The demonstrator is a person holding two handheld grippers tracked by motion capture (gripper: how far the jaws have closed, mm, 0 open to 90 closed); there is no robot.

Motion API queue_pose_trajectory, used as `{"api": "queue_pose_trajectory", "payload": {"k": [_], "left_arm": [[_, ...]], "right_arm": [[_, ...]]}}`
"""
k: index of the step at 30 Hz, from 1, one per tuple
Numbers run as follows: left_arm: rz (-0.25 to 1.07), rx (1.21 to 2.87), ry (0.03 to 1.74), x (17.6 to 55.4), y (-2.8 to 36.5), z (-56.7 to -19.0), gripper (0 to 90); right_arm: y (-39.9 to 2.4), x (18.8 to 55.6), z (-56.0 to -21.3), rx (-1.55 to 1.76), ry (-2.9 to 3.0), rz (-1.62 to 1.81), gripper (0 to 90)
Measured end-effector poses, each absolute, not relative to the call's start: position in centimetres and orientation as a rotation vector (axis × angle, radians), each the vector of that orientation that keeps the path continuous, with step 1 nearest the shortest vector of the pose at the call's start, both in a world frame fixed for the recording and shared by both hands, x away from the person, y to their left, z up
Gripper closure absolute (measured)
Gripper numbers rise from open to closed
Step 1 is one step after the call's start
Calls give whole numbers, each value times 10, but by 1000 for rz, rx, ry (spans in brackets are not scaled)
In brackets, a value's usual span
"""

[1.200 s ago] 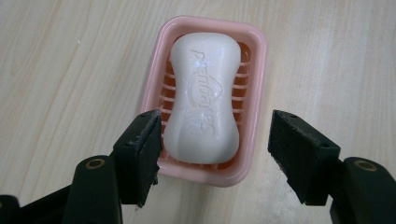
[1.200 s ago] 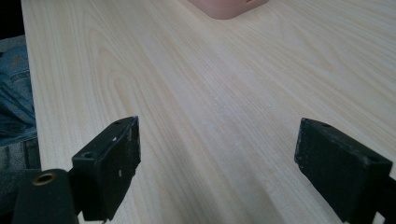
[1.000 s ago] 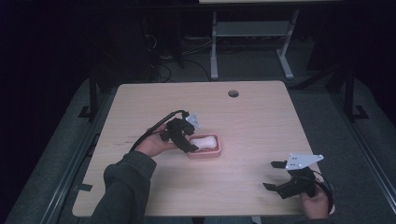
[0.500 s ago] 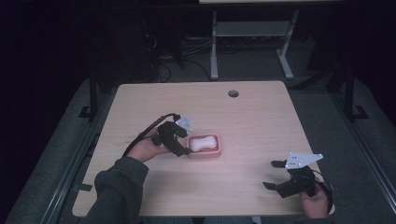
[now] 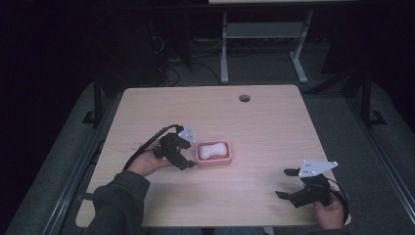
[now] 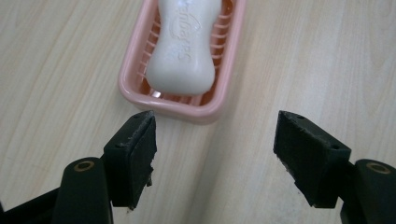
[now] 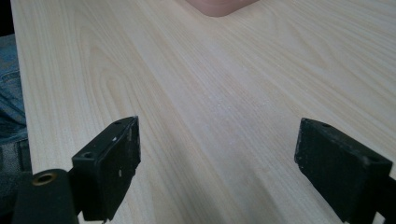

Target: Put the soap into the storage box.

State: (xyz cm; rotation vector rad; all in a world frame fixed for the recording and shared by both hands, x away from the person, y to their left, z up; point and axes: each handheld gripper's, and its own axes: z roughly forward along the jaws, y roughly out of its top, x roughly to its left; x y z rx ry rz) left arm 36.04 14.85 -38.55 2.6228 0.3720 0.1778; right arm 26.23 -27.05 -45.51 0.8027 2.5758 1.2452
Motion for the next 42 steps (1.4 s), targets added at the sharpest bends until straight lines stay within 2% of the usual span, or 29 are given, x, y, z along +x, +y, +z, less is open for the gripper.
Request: {"api": "queue_pose_trajectory", "payload": {"k": [42], "left_arm": [[199, 2596, 405, 315, 191, -400, 281]], "right_arm": [[-266, 262, -455, 806, 2582, 1219, 141]]}}
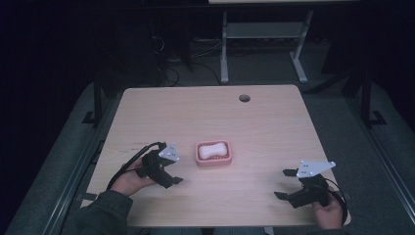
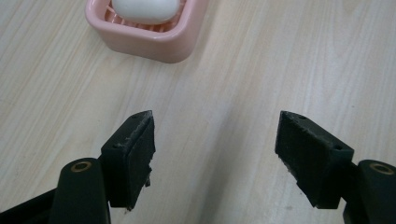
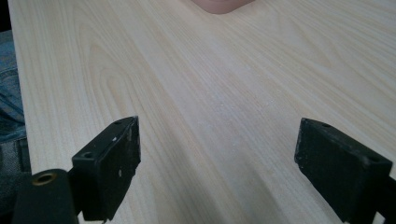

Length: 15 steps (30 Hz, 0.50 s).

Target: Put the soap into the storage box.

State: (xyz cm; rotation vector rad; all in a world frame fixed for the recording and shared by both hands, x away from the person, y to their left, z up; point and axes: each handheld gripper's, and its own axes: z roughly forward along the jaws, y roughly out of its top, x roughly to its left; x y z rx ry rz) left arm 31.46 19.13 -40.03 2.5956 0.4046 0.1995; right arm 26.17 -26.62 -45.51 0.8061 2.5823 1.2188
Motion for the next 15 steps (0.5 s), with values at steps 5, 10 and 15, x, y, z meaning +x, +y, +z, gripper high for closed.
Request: {"api": "queue_pose_trajectory", "payload": {"k": [5, 10, 15], "left_arm": [[208, 2585, 424, 310, 198, -403, 280], [207, 2584, 443, 306, 207, -408, 278], [217, 2569, 458, 302, 214, -411, 278]], "right_arm": [[-266, 261, -455, 803, 2582, 1219, 141], [-266, 261, -455, 808, 2584, 1217, 140], [-266, 262, -456, 810, 2583, 1218, 140]]}}
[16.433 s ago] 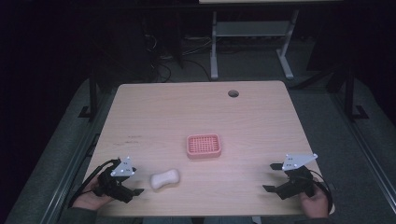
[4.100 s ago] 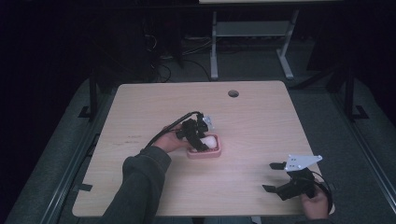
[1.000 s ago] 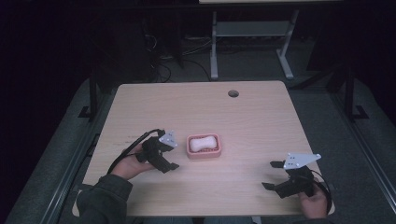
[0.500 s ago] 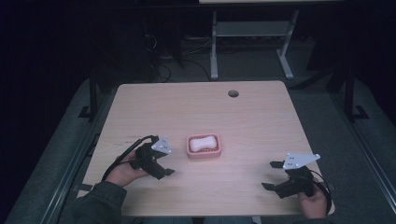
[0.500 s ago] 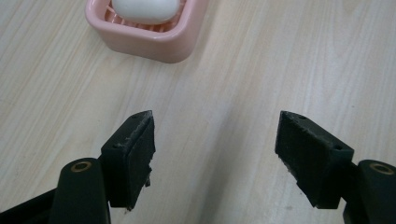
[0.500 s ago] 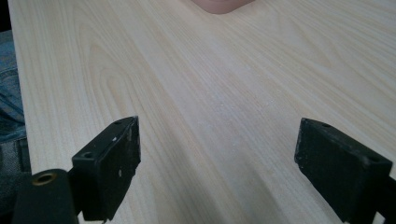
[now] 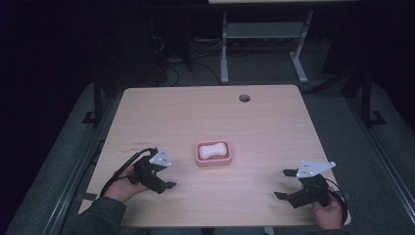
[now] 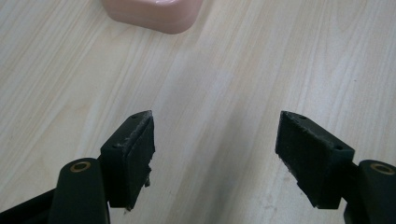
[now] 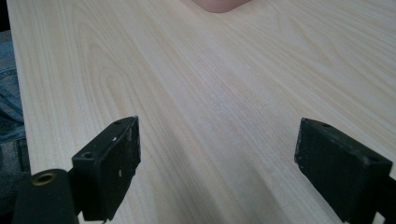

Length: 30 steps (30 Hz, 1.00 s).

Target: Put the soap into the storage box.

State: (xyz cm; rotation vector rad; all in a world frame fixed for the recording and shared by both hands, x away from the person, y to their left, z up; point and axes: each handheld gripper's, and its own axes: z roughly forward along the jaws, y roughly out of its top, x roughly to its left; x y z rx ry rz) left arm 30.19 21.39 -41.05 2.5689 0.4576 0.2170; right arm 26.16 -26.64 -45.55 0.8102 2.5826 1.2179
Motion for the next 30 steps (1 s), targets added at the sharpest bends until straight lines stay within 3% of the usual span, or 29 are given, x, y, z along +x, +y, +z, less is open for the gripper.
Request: {"api": "queue_pose_trajectory", "payload": {"k": [30], "left_arm": [[260, 2524, 591, 272, 255, -431, 262]], "right_arm": [[-270, 259, -455, 819, 2580, 1219, 140]]}}
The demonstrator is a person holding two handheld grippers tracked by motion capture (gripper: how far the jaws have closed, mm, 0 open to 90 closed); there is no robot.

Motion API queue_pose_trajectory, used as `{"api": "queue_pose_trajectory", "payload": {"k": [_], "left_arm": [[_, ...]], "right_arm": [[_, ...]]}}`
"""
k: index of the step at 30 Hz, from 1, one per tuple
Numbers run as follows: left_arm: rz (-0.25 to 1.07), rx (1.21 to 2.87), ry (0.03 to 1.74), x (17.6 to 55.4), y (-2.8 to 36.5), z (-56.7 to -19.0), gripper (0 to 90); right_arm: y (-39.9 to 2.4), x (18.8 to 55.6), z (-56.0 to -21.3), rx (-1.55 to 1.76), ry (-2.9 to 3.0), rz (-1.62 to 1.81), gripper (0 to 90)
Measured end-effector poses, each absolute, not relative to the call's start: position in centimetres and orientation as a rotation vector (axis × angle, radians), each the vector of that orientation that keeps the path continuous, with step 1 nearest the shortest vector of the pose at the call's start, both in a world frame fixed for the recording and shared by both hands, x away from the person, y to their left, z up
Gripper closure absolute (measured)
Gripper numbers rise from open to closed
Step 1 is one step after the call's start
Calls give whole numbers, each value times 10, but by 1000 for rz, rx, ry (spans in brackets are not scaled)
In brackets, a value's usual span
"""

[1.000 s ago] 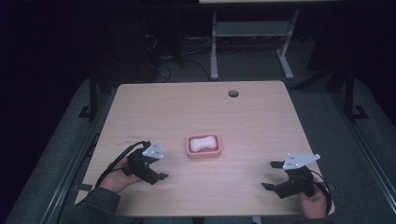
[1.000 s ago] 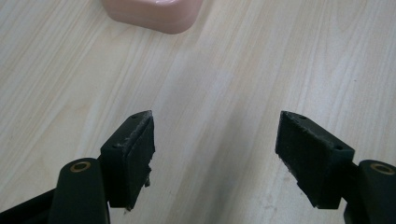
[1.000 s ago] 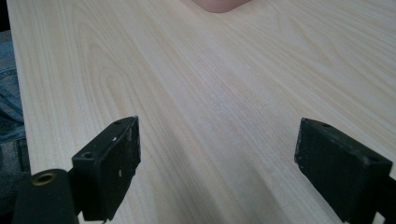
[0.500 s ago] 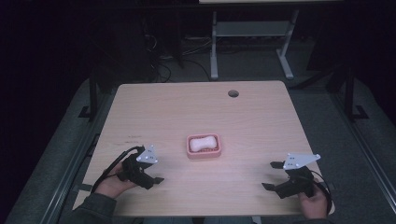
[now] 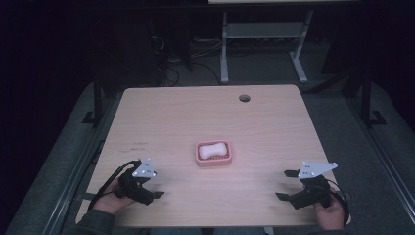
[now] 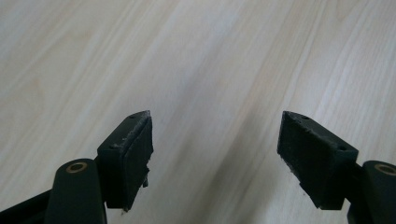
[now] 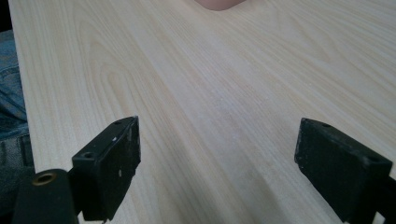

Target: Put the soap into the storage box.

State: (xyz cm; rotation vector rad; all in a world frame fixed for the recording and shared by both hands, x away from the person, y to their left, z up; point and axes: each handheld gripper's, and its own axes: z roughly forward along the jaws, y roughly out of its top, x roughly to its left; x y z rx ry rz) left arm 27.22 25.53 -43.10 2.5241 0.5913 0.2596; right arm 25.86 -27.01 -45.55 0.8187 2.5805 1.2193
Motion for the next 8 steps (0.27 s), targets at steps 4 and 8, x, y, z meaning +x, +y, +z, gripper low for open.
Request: {"api": "queue_pose_trajectory", "payload": {"k": [4, 8], "left_arm": [[274, 2499, 603, 267, 261, -431, 262], [292, 2479, 609, 267, 264, -429, 259]], "right_arm": [[-272, 258, -455, 815, 2580, 1224, 140], [-271, 258, -455, 804, 2584, 1227, 141]]}}
